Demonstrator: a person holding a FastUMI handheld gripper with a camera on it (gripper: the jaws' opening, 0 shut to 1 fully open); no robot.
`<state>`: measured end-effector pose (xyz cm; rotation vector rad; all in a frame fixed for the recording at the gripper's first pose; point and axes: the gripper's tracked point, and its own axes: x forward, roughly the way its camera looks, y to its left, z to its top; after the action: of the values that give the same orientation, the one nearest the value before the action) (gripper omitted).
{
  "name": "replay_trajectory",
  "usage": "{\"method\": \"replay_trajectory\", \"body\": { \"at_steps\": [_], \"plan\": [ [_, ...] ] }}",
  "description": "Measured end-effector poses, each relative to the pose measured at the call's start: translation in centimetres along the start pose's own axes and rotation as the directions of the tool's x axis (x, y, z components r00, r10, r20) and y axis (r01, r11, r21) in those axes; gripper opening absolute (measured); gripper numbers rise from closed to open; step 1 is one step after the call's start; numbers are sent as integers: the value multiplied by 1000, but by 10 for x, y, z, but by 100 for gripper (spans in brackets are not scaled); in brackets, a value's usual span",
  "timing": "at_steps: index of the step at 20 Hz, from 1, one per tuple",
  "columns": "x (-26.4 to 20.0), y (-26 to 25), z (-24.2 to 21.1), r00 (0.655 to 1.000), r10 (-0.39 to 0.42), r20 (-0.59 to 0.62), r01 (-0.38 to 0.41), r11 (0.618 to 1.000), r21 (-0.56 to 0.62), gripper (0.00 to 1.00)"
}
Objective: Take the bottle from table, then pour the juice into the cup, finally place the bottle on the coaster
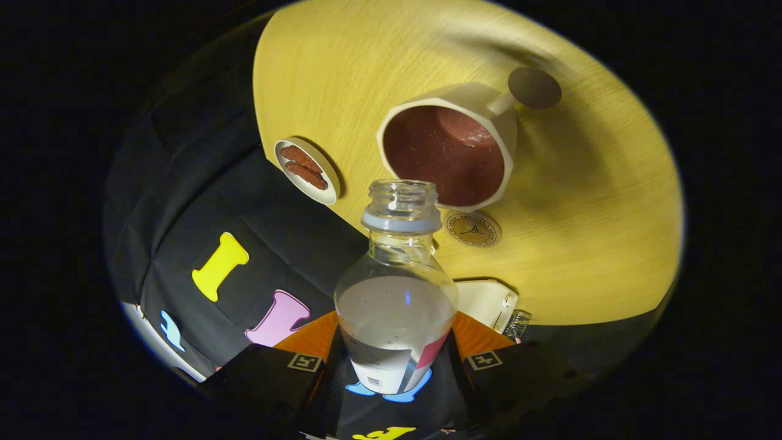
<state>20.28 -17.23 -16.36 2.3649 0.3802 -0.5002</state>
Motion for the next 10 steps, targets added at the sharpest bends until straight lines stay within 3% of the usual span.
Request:
{"method": "replay_trajectory", "body": {
  "at_steps": [3,6,7,10],
  "plan": [
    [-7,-8,-4,1000,9,24,-3,975,-224,71],
    [-14,-11,-6,998,57,32,-37,901,-432,71],
    [-17,-16,-5,997,67,34,-40,855,-517,70],
    [-24,-36,3,995,90,44,-21,618,-786,70]
  ]
}}
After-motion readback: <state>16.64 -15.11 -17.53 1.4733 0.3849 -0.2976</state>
